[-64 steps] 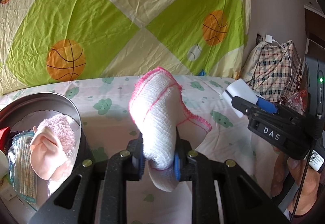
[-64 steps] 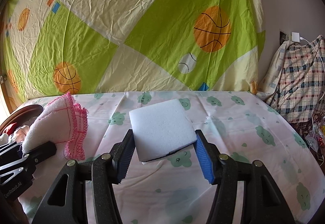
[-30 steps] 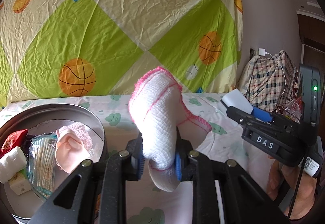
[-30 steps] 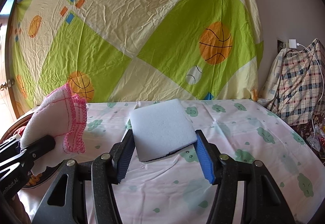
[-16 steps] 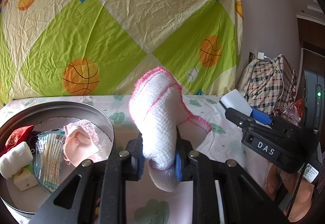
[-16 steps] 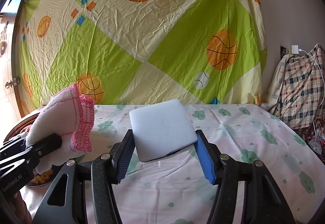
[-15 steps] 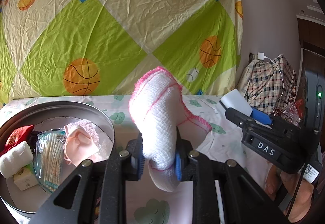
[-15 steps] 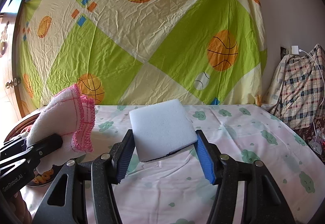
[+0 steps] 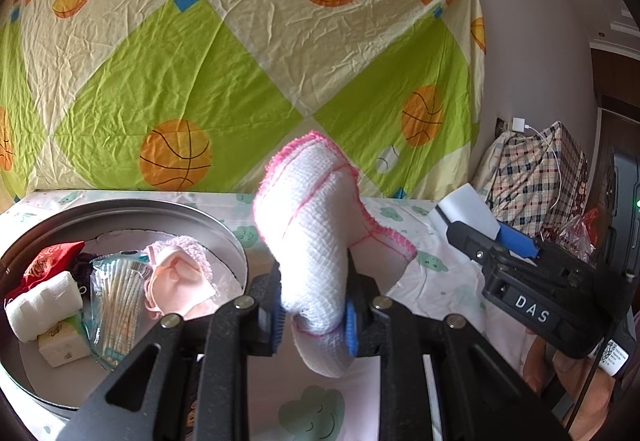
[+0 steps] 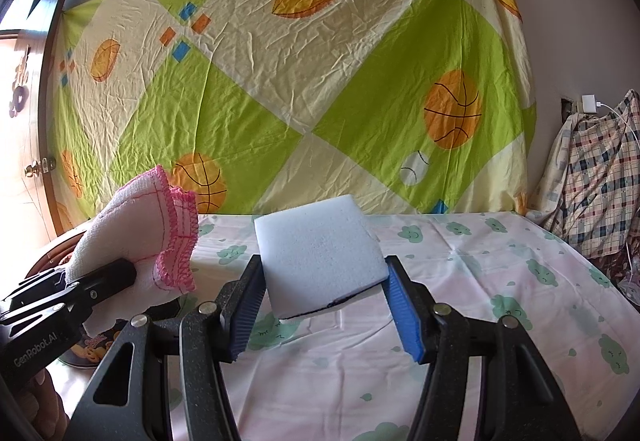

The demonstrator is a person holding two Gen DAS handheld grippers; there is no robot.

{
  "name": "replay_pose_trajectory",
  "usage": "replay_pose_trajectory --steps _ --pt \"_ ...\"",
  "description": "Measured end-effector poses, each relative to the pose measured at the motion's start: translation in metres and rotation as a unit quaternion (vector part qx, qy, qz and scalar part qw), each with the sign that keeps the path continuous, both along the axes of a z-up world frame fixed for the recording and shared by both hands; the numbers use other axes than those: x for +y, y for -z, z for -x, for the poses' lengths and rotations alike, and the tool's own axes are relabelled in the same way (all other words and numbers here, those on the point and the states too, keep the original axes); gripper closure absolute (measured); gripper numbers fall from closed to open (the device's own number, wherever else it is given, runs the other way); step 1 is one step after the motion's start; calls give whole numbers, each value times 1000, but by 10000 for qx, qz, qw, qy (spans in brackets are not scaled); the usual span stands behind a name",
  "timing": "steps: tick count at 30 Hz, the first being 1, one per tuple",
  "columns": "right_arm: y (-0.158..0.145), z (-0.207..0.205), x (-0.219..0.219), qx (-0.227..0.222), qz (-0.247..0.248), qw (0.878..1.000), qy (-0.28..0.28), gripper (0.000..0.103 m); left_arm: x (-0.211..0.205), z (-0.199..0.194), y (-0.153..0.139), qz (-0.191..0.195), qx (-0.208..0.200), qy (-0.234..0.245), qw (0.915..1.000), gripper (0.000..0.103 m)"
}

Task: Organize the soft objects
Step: 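Carry the gauze cloth and white sponge over the tin with both tools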

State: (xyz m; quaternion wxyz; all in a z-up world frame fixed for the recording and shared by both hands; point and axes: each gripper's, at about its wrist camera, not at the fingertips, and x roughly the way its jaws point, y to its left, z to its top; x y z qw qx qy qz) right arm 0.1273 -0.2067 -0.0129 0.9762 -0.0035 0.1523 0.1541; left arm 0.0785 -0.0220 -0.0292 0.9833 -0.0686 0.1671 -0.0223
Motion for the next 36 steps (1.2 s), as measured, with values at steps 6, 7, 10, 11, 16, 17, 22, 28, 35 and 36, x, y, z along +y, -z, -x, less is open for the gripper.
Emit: replay_pose_trajectory --steps 6,7,10,11,16,17,22,28,35,36 --pt "0 3 4 -14 -21 10000 -77 42 1 5 -1 -16 -64 -24 10000 81" --pt "1 4 5 -17 -20 10000 -91 42 1 5 -1 -28 -70 -27 10000 81" --pt "0 5 8 -32 -28 9999 -124 42 1 8 -1 -42 -94 -46 9999 81" --pt "0 6 8 -29 -38 9999 -141 42 2 9 -2 -38 -101 -61 9999 81" --pt "1 7 14 -26 -44 9998 -214 42 7 13 -2 -1 -115 -114 9999 81" --pt "1 8 15 -27 -43 9997 -227 42 9 14 -2 10 -111 -117 9999 81" --pt "1 11 20 -28 -74 9995 -319 42 14 16 -2 42 -129 -156 9998 81" --pt "1 14 31 6 -101 9988 -470 42 22 20 -2 75 -153 -228 9996 81" --pt "2 18 46 15 -76 9979 -642 42 33 25 -1 128 -179 -335 9992 81" --pt "3 18 48 20 -79 9978 -664 42 34 26 -1 131 -178 -346 9992 81"
